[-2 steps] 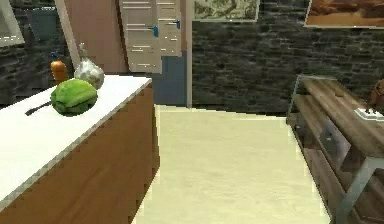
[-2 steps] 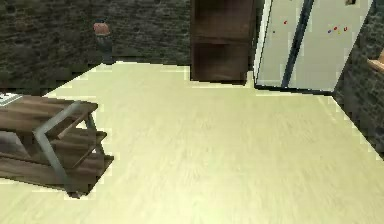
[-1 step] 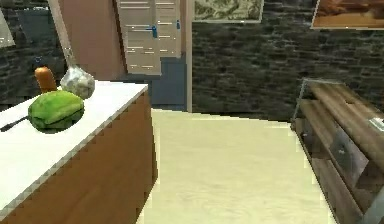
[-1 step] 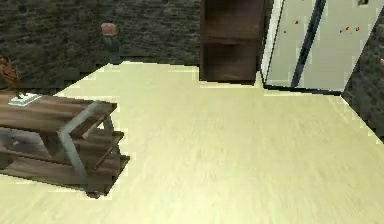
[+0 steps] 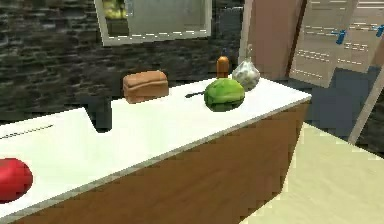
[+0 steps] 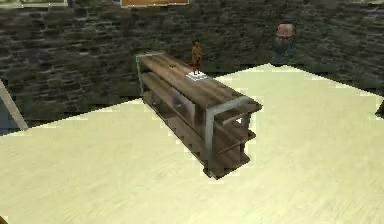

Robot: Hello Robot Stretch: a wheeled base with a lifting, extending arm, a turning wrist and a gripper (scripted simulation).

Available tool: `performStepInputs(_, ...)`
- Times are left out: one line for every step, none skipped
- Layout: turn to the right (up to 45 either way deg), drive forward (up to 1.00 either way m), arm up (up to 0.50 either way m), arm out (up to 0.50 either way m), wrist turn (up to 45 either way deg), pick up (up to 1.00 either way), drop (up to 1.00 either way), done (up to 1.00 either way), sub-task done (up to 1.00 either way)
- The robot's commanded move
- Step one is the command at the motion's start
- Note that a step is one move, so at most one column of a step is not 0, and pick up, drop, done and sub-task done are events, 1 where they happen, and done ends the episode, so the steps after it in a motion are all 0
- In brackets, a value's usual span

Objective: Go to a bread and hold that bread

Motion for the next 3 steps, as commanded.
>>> performStepInputs(-45.0, 0.00, 0.00, 0.00, 0.0, 0.00, 0.00, 0.00, 0.00)
performStepInputs(-45.0, 0.00, 0.00, 0.00, 0.0, 0.00, 0.00, 0.00, 0.00)
performStepInputs(-12.0, 0.00, 0.00, 0.00, 0.0, 0.00, 0.00, 0.00, 0.00)
